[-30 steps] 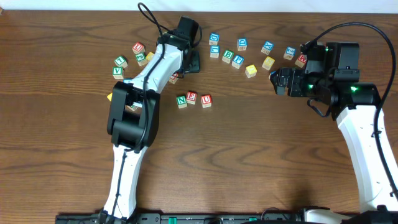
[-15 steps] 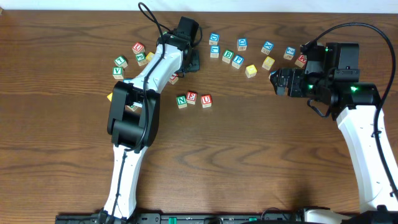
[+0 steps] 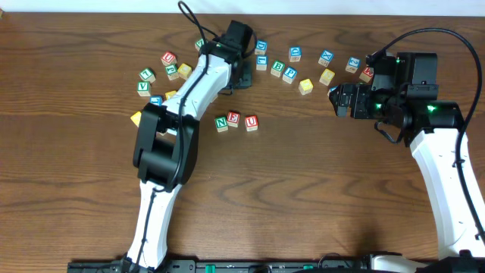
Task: Spell out NEURIPS
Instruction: 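Carry the green R block and set it right of the U block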
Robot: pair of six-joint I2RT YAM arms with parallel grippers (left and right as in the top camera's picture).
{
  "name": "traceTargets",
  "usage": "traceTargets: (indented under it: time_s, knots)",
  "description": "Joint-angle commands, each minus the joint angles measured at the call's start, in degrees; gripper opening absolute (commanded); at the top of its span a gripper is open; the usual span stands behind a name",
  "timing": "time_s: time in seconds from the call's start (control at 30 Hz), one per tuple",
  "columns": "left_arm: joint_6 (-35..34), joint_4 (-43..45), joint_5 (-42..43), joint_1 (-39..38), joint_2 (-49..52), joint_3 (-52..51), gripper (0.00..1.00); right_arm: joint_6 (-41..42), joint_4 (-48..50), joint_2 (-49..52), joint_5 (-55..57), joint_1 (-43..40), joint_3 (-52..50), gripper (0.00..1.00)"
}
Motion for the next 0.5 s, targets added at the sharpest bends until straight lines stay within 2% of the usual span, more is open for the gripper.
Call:
traceTargets:
  time_s: [0.0,0.17,0.3,0.47]
  knots:
    - [0.33,-2.36,-0.7,-2.38,-5.88,0.96,0.33,0.7,-0.04,0.66,-0.09,0.33,1.11,0.99]
    - [-0.28,-8.17,-0.68,-6.32,-6.73,0.94,0.33,0.68,-0.04,0.63,-0.11,0.35,1.14,0.99]
    - [-5.11,-13.05,-0.52,-9.25,-6.6,0.94,0.33,0.68,-0.26,0.66,-0.11,0.33,1.14,0.99]
    - [-7.32,-16.94,-0.5,-12.59,-6.6,0.5,0.33,0.68,-0.68,0.66,-0.13,0.33,1.14,0.99]
